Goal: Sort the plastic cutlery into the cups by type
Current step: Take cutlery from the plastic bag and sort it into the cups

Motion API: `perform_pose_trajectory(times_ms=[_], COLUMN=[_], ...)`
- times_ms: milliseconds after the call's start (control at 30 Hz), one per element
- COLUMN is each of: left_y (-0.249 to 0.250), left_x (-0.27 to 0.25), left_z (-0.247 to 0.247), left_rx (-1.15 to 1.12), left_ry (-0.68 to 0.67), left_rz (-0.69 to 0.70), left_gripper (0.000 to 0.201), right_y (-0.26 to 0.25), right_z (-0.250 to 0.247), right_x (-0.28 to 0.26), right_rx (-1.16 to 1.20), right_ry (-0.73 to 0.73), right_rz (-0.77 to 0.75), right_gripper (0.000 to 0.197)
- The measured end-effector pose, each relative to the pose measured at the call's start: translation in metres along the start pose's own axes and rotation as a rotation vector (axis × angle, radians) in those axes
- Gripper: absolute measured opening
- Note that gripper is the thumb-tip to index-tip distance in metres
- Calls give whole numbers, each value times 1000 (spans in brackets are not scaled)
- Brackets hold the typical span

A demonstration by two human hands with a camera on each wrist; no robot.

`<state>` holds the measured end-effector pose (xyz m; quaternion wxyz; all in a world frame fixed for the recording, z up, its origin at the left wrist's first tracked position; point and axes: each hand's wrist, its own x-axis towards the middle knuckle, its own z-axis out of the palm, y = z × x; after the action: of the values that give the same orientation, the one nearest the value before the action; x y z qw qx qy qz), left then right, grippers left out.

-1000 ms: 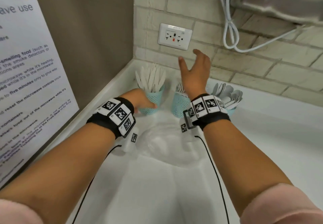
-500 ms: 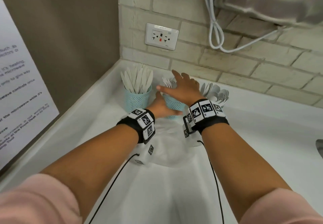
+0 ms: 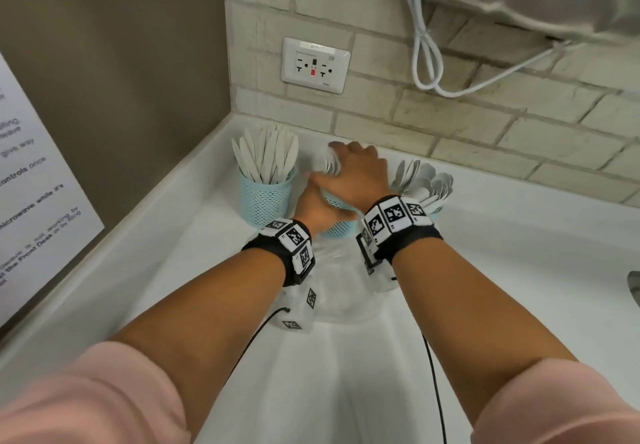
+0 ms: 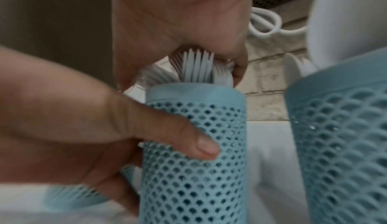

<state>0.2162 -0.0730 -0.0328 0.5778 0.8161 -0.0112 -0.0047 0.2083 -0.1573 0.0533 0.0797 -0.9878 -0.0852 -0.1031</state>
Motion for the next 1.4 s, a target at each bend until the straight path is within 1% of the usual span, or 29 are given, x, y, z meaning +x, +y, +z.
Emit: perform_pose_trajectory(times_ms=[33,67,100,167,200,233,300,400,467,500,567,600,633,700,767,833,867,900,967,1000,1067,1100,1133,1200,1233,1300,1400], left_y=[-1,-2,-2,-3,-4,-4,-5,-6,-8,-10,-9,-9,-8,-10,-10,-11,-11,-12,-13,-14,-13,-12,-11,-10,-10,-12,-13], left_x=[1,1,1,0,0,0,1,1,3,4,3,2,2,3,1,1,2,3,3,4,4,3,4,6,5,5,3], left_z=[-1,-1,-2,-1,0,0,-2,-5,-4,-3,-4,-5,-6,-6,-7,-6,-5,-5,-4,-4,-3,-3,-3,-4,-5,-5,-5], left_rx=[10,21,32,12,3,3,21,48,46,43,46,39,16,-18,-17,-3,-1,1,18,19,15,18,13,2,11,17,2], left_ry=[-17,-29,-33,-17,-10,-17,-48,-70,-74,-76,-80,-84,-89,-95,-96,-92,-99,-108,-118,-117,-113,-111,-114,-118,-113,-94,-84], left_rz=[0,1,-12,-26,-25,-25,-22,-37,-33,-23,-1,10,10,26,57,57,49,39,31,26,31,28,26,13,4,14,41], left_gripper=[89,86,87,98,102,105,110,120,120,122,123,120,116,109,111,114,112,108,94,94,110,114,115,115,114,113,109], right_y=[-3,-3,-1,5,5,3,-2,0,5,8,10,11,12,17,19,20,20,20,18,18,16,14,11,4,1,0,6], right_z=[4,6,6,4,4,4,3,-3,-7,-7,-4,0,4,11,13,11,8,5,1,0,0,2,3,6,6,9,11], right_x=[-2,-4,-5,-3,-1,0,2,4,3,2,-4,-7,-10,-13,-9,-5,-3,0,6,8,11,12,11,9,7,4,0], right_rx=[-31,-27,26,180,200,181,184,356,429,411,331,323,359,501,549,566,579,587,534,501,483,478,456,438,469,561,674], right_ry=[20,42,56,73,74,85,157,288,317,320,283,255,232,208,185,141,97,35,-100,-126,-118,-106,-83,17,84,225,437], right_rz=[-71,-97,-58,78,88,51,-40,-57,-39,-23,36,63,75,49,26,95,120,99,6,2,70,90,77,35,30,39,83], right_gripper=[73,70,69,64,57,47,30,23,27,32,49,58,64,72,83,92,94,94,93,96,102,99,88,56,44,35,36])
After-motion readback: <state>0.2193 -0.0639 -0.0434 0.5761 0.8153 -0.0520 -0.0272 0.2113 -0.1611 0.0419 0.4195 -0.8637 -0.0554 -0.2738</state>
